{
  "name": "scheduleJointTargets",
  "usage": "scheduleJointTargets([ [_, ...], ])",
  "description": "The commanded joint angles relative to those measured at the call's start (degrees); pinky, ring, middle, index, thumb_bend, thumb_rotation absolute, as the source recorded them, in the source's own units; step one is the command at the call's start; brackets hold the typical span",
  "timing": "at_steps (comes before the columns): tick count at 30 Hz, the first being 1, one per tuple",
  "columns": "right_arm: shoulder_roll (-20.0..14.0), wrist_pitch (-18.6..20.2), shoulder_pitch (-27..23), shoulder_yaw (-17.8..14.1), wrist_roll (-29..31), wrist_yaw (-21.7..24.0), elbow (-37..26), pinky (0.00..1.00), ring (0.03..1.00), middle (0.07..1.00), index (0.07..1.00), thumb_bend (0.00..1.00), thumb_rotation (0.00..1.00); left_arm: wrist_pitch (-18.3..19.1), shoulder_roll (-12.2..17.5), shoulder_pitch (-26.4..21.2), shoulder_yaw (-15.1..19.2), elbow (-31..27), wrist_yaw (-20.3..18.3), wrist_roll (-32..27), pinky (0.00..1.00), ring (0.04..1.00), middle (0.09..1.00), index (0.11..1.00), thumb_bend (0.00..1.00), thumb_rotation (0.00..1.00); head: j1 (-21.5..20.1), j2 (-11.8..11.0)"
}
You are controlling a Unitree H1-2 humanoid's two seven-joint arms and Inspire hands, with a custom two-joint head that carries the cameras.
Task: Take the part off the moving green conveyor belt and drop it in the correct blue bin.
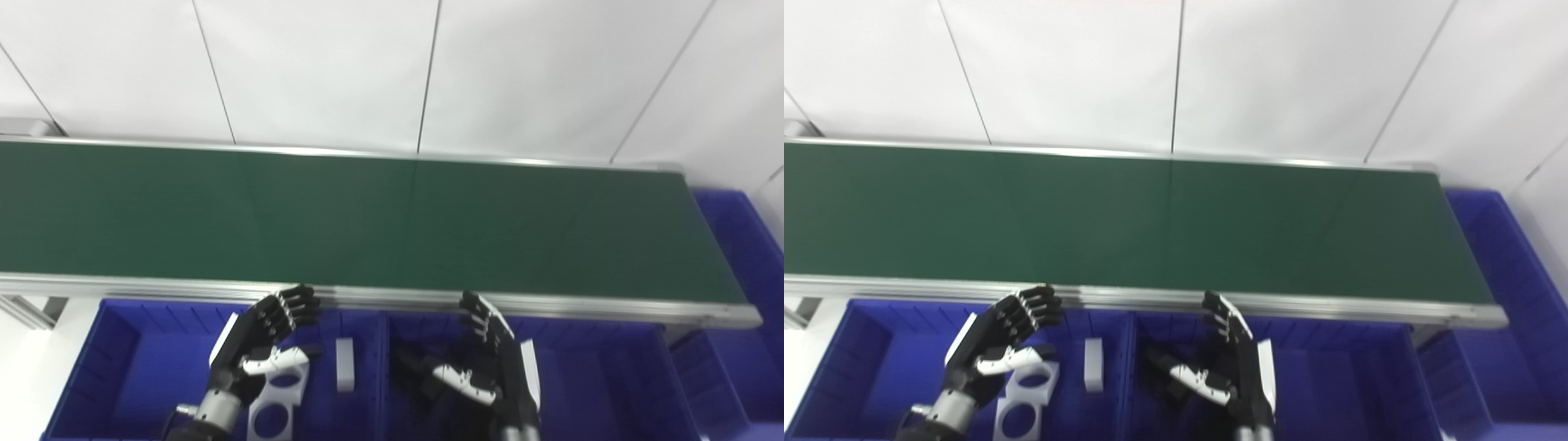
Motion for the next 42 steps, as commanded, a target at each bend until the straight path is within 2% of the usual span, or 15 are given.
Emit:
scheduleJointTargets([
  [1, 0.56, 0.03, -0.61, 0.23, 0.24, 0.19, -1.99, 0.64, 0.734, 0.799, 0.822, 0.65, 0.08, -0.59, -0.17, -0.54, -0.15, -2.53, 0.39, 0.66, 0.71, 0.697, 0.672, 0.670, 0.83, 0.00, 0.60, 0.52],
  [5, 0.29, 0.73, -0.64, 0.14, 0.32, 0.57, -2.65, 0.64, 0.734, 0.797, 0.819, 0.66, 0.08, -0.89, -0.78, -0.27, -0.25, -2.52, 1.08, 1.48, 0.78, 0.732, 0.701, 0.677, 0.81, 0.00, 1.42, 1.20],
  [8, 0.23, 1.39, -0.45, 0.15, 0.59, 0.85, -3.31, 0.64, 0.734, 0.792, 0.815, 0.66, 0.07, -1.02, -0.97, -0.04, -0.30, -2.56, 1.33, 1.65, 0.84, 0.750, 0.723, 0.691, 0.75, 0.00, 1.64, 1.39],
  [17, -0.28, 1.88, -0.19, 0.32, 1.12, 1.77, -3.66, 0.66, 0.740, 0.792, 0.817, 0.66, 0.06, -1.45, -1.56, 0.71, 0.24, -2.47, 2.43, 2.85, 0.85, 0.750, 0.723, 0.696, 0.74, 0.00, 3.67, 1.15],
  [25, -1.97, 3.28, 0.23, 0.62, 3.00, 4.94, -4.75, 0.65, 0.732, 0.788, 0.825, 0.67, 0.11, -2.49, -2.43, 1.64, 0.85, -2.26, 5.55, 6.16, 0.78, 0.723, 0.717, 0.698, 0.75, 0.00, 6.48, 1.00],
  [33, -2.84, 2.61, 0.27, 0.47, 4.12, 6.37, -3.98, 0.64, 0.732, 0.787, 0.822, 0.68, 0.10, -2.62, -2.98, 2.52, 0.85, -2.11, 6.21, 5.89, 0.75, 0.712, 0.715, 0.695, 0.71, 0.00, 8.53, 0.62],
  [42, -2.94, 2.47, 0.29, 0.53, 4.42, 6.62, -3.64, 0.63, 0.729, 0.785, 0.825, 0.67, 0.09, -2.93, -3.34, 2.65, 1.02, -2.18, 6.23, 5.82, 0.74, 0.706, 0.706, 0.689, 0.72, 0.00, 9.12, 0.28],
])
